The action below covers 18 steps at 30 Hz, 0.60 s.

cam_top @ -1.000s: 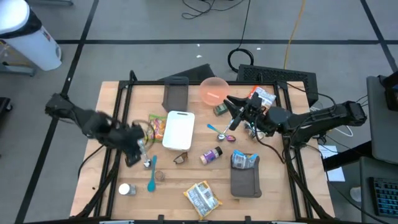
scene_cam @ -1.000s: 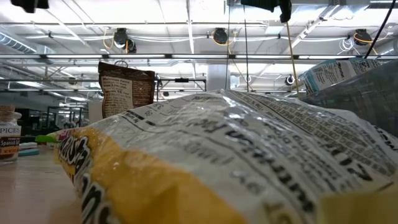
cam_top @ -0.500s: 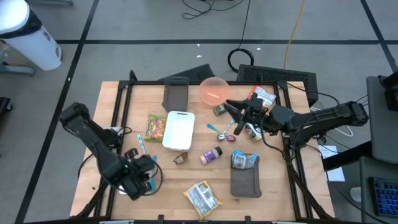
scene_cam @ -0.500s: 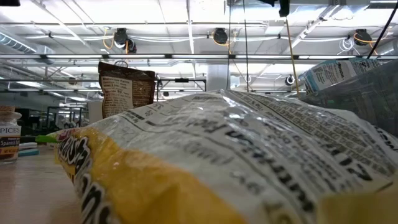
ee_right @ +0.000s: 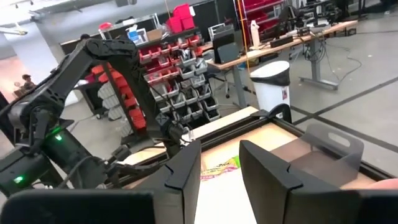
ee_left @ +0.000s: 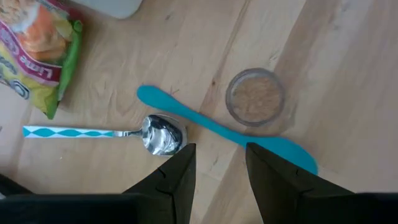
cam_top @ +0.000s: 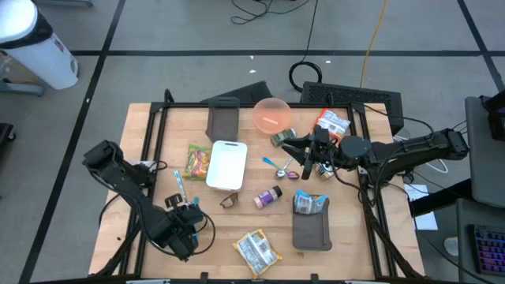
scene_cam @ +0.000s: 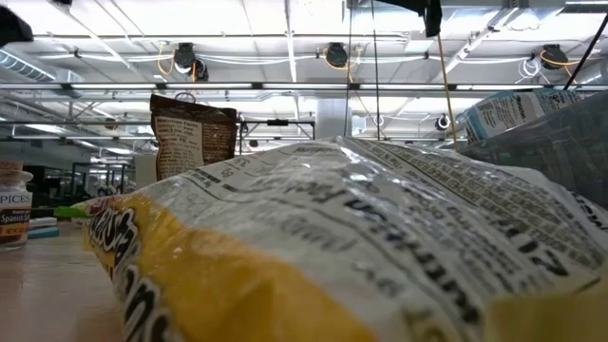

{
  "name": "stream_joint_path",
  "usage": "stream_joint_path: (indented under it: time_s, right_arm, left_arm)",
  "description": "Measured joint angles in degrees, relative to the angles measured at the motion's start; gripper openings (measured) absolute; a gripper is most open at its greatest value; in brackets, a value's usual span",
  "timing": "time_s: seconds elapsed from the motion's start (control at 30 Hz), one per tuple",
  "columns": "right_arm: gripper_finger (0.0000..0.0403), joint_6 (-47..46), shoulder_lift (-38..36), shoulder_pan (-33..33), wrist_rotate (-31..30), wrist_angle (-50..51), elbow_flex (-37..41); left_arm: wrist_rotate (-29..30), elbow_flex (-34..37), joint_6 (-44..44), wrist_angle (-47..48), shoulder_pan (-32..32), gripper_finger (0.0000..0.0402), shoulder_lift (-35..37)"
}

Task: Pick & Place Food Item
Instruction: Put the left blue pattern spoon into the top black transparent bin

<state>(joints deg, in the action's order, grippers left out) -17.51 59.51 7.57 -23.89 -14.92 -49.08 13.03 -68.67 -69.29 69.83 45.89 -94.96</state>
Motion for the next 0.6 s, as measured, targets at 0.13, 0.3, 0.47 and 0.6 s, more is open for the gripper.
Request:
stream_joint_path:
  time_s: [0.13,0.3,0.47,0.6]
  right_arm:
    - [0.0102,0.1,0.0,0.0,0.1,0.0,0.0]
    - [0.0102,0.2,0.0,0.0,0.1,-0.1,0.0]
    - [0.0102,0.2,0.0,0.0,0.0,-0.2,0.0]
    - [0.0102,-0.6,0.0,0.0,-0.1,-0.2,0.0]
  left_arm:
    - [-1.6,4.1,-2.0,-3.7,0.0,0.0150,0.1]
    - [-2.1,7.7,-2.8,-5.5,0.0,0.0149,0.1]
    - [-1.3,11.7,-2.7,-9.9,-0.1,0.0150,0.1]
    - [-1.0,14.8,-2.7,-14.8,-0.1,0.0150,0.1]
